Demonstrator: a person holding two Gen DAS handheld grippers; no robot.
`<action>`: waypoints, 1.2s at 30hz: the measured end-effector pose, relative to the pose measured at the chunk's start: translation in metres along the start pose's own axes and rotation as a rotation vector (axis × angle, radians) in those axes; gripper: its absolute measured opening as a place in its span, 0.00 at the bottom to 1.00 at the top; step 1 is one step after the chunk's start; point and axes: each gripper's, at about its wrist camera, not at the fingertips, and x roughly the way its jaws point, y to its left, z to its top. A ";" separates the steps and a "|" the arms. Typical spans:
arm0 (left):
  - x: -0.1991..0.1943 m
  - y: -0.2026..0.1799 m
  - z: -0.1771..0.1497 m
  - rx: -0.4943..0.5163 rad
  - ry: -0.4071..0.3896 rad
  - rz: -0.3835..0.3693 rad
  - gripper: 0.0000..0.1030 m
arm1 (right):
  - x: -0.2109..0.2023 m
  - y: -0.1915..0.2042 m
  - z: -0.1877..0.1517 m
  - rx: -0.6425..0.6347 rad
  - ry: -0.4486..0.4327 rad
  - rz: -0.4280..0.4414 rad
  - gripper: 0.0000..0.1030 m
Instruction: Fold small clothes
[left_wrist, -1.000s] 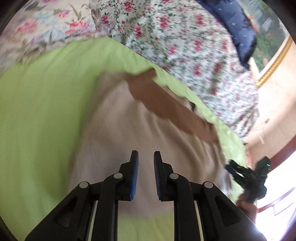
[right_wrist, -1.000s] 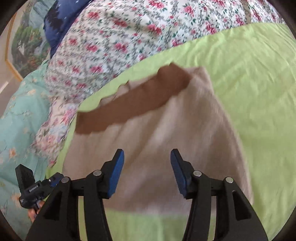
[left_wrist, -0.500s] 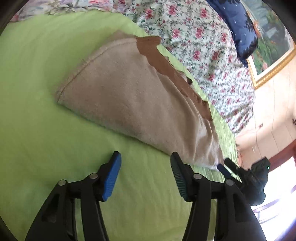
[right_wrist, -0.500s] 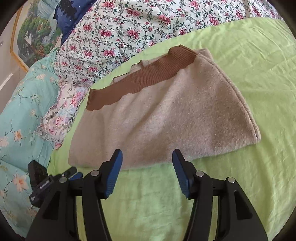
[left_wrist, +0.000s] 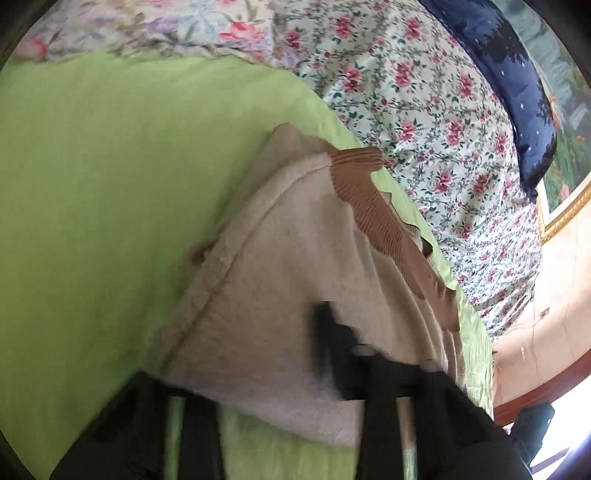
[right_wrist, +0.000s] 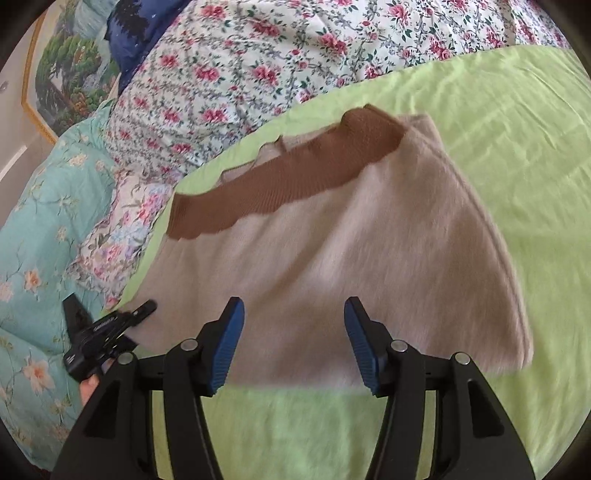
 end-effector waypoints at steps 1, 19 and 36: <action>0.000 -0.005 0.003 0.017 -0.006 0.005 0.14 | 0.002 -0.003 0.007 0.002 0.000 0.006 0.56; 0.043 -0.197 -0.086 0.700 0.109 -0.040 0.10 | 0.065 -0.010 0.089 0.165 0.202 0.395 0.81; 0.018 -0.237 -0.082 0.734 0.066 -0.134 0.10 | 0.044 0.043 0.143 -0.089 0.081 0.336 0.17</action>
